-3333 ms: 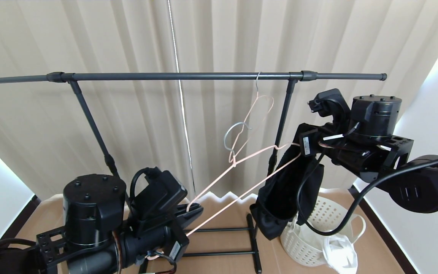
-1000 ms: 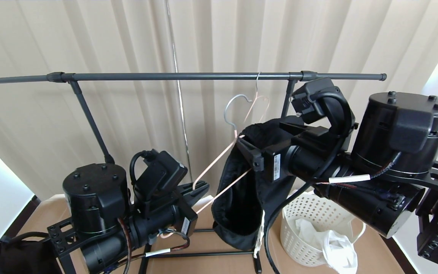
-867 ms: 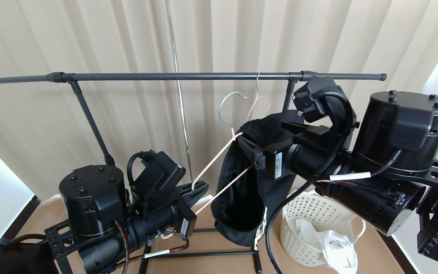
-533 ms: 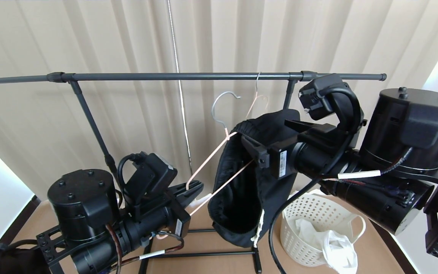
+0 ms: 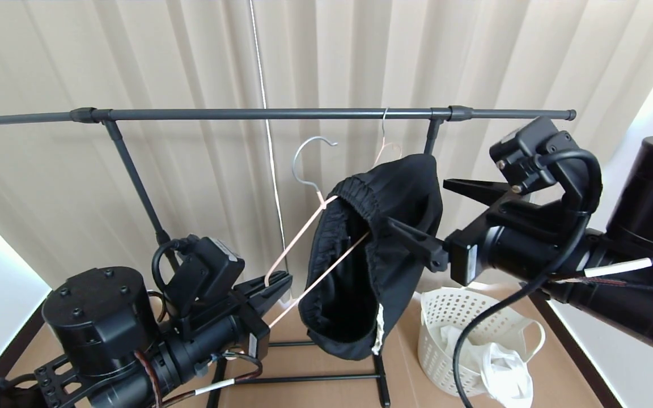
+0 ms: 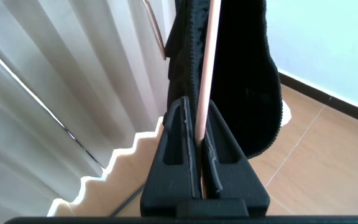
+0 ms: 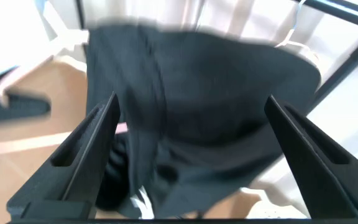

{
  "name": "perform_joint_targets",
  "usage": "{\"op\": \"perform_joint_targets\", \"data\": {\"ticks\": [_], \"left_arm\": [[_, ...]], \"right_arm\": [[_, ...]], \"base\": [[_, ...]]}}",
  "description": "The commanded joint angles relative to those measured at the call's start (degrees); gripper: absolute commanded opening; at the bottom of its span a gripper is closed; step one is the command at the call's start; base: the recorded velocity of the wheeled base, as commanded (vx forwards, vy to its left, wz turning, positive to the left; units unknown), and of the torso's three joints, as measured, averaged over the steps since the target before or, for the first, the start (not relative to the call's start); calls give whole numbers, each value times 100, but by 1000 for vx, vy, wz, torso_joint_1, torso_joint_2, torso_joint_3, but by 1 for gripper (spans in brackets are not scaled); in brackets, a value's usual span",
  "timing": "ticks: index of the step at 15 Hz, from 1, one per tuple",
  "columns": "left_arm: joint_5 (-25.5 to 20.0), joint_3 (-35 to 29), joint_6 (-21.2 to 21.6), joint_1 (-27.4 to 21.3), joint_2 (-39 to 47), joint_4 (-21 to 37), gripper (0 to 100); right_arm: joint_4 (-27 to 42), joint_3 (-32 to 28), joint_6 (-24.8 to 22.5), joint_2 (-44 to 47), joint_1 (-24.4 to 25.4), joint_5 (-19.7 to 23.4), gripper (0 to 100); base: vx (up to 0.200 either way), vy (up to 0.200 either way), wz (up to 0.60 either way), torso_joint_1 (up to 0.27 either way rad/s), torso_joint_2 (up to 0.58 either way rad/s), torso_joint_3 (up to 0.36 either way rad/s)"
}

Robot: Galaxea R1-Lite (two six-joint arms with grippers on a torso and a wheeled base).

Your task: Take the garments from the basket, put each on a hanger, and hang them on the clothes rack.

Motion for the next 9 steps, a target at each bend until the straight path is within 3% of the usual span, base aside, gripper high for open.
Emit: {"op": "perform_joint_targets", "data": {"ticks": [1, 2, 3, 5, 7, 9], "left_arm": [[-1, 145, 21, 35, 61, -25, 0], [-1, 145, 21, 35, 61, -25, 0], [-19, 286, 39, 35, 61, -34, 0], [-124, 453, 65, 44, 87, -113, 0], [-344, 708, 241, 97, 140, -245, 0], [-537, 945, 549, 176, 324, -605, 0]], "right_arm": [[443, 168, -497, -462, -559, 892, 100], [443, 168, -497, -462, -559, 892, 100], [1348, -61, -1139, -567, -1323, 2351, 100], [2104, -386, -1983, -532, -2035, 3591, 100], [2939, -772, -2633, -436, -2352, 4258, 100], [4214, -1397, -3486, -225, -2580, 4918, 100]], "base": [[0, 0, 0, 0, 0, 0], [0, 0, 0, 0, 0, 0], [0, 0, 0, 0, 0, 0], [0, 0, 0, 0, 0, 0], [0, 0, 0, 0, 0, 0], [0, 0, 0, 0, 0, 0]]}}
